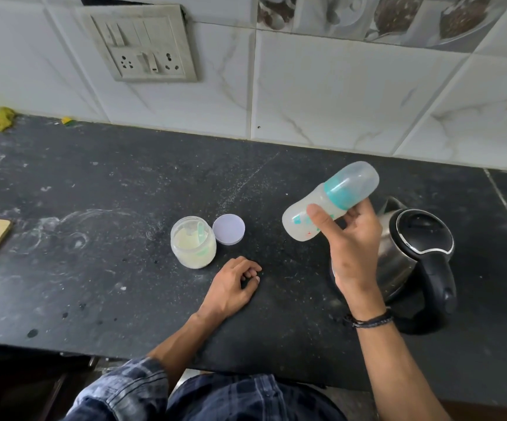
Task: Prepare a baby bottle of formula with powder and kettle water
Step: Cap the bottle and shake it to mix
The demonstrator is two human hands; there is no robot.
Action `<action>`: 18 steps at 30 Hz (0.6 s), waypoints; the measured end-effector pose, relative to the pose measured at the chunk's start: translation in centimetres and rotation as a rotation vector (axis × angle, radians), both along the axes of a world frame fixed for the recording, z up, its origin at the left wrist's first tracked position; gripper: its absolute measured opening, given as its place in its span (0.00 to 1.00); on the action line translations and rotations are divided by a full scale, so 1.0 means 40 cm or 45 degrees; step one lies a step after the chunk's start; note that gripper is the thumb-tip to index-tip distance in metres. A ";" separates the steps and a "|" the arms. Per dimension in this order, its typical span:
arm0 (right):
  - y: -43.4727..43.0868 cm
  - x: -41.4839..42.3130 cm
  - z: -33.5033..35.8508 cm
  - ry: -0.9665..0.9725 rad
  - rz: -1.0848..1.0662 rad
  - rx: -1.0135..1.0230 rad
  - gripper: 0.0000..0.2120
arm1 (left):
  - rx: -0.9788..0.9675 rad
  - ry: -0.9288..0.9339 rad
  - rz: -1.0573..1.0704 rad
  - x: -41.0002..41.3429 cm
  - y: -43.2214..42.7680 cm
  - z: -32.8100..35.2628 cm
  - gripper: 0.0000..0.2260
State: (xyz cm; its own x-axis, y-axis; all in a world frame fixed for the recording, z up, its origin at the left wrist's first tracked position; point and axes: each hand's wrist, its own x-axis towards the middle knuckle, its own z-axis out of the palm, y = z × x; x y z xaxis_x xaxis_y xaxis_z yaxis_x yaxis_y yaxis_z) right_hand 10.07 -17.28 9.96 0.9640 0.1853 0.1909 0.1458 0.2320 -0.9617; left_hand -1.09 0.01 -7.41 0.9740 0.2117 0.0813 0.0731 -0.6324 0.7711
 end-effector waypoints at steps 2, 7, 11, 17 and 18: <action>0.002 0.000 0.001 -0.066 0.000 0.050 0.30 | 0.000 0.004 -0.001 0.000 -0.001 -0.001 0.07; 0.003 0.000 0.003 -0.255 -0.080 0.097 0.47 | 0.001 0.001 0.001 0.001 -0.001 -0.001 0.07; 0.009 -0.023 0.011 -0.232 -0.094 0.065 0.43 | -0.002 0.009 -0.008 -0.001 -0.002 -0.001 0.07; 0.008 -0.012 0.028 -0.290 -0.132 0.070 0.41 | 0.002 0.005 0.006 0.000 -0.002 -0.001 0.07; 0.007 -0.011 0.031 -0.293 -0.160 0.075 0.42 | -0.002 0.005 0.001 0.000 -0.003 0.001 0.07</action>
State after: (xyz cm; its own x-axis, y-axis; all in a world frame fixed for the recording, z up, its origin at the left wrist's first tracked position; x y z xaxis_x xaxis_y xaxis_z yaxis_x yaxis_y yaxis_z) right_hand 9.65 -16.98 11.19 0.9087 0.0487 0.4147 0.3905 0.2525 -0.8853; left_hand -1.09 -0.11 -7.38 0.9742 0.2122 0.0769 0.0766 -0.6310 0.7720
